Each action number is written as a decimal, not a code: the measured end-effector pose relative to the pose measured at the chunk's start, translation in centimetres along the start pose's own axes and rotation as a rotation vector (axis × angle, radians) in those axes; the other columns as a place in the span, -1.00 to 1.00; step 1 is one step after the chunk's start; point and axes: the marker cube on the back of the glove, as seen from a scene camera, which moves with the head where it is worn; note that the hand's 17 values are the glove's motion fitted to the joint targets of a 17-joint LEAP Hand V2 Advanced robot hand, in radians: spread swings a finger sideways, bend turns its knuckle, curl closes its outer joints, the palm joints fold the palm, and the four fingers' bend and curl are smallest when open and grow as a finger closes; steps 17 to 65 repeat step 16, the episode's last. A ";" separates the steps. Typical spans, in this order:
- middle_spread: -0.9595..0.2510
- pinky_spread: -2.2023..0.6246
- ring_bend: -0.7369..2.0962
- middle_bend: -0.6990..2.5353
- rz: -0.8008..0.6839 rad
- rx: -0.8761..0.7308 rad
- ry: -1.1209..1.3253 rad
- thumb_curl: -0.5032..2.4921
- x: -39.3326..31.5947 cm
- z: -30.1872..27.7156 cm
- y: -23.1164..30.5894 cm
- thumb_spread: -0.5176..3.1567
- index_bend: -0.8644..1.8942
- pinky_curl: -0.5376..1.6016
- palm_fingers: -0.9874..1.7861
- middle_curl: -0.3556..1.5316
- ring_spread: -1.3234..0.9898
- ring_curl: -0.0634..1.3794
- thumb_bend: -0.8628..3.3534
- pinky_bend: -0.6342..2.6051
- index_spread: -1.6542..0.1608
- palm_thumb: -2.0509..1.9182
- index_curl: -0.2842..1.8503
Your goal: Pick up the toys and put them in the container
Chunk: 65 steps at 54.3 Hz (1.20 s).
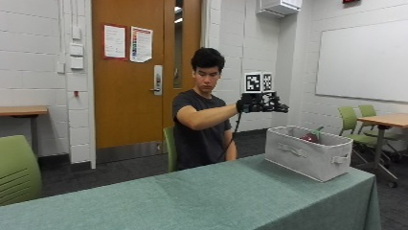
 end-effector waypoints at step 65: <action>0.54 0.53 -0.36 -0.44 0.054 0.002 0.000 -0.55 3.1 2.0 2.3 -0.23 -0.25 -0.25 -0.34 -0.22 -0.01 -0.58 -0.65 -0.30 0.54 -0.06 -0.38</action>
